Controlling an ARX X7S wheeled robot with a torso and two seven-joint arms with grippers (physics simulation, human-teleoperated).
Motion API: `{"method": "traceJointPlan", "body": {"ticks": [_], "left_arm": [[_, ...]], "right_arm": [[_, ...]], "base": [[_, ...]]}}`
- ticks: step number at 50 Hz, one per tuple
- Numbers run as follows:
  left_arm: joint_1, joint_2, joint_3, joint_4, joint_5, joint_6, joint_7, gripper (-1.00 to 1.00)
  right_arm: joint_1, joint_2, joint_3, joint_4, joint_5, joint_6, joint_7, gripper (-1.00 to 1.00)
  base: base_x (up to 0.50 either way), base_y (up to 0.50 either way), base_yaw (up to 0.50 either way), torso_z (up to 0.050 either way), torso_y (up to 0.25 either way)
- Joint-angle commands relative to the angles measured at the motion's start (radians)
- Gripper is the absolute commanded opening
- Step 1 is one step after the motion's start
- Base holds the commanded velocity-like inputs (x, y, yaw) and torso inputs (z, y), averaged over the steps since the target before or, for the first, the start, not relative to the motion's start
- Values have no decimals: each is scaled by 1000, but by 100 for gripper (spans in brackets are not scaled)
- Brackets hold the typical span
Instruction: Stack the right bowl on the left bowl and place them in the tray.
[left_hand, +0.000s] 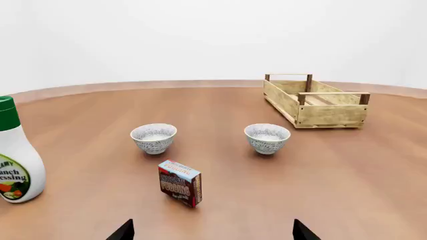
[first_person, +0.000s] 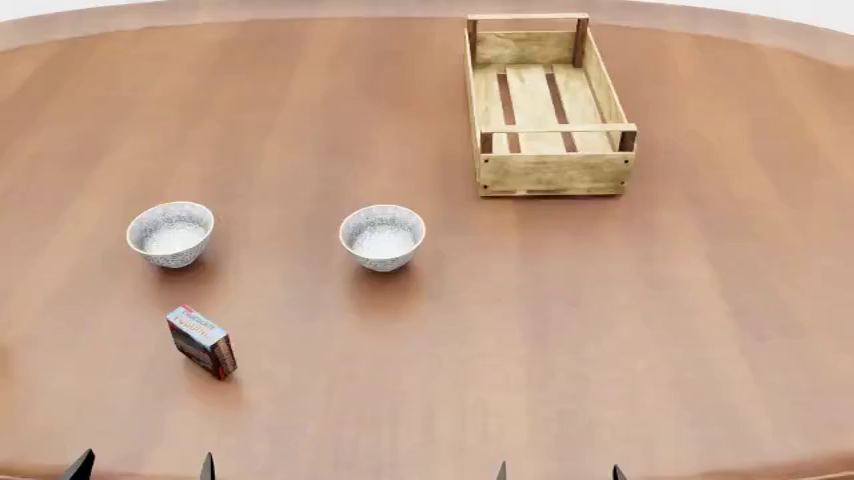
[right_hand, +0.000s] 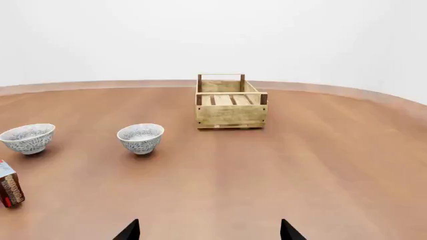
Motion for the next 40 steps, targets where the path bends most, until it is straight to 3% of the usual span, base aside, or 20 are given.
{"method": "traceJointPlan", "body": {"ticks": [1,18,40], "left_arm": [[0,-16,19,0,-18,3,-17,100],[-6,-60,66,-34,-93,54,-31,100],[133,-116,83,334,-128,-7,-81,100]], "right_arm": [[1,16,-18,2,12,4,23,100],[-49,63,-46,-45,53,3,90,100],[-165,93,-99,-365,53,90,153,100]], "base": [[0,0,0,0,0],[0,0,0,0,0],[0,0,0,0,0]]}}
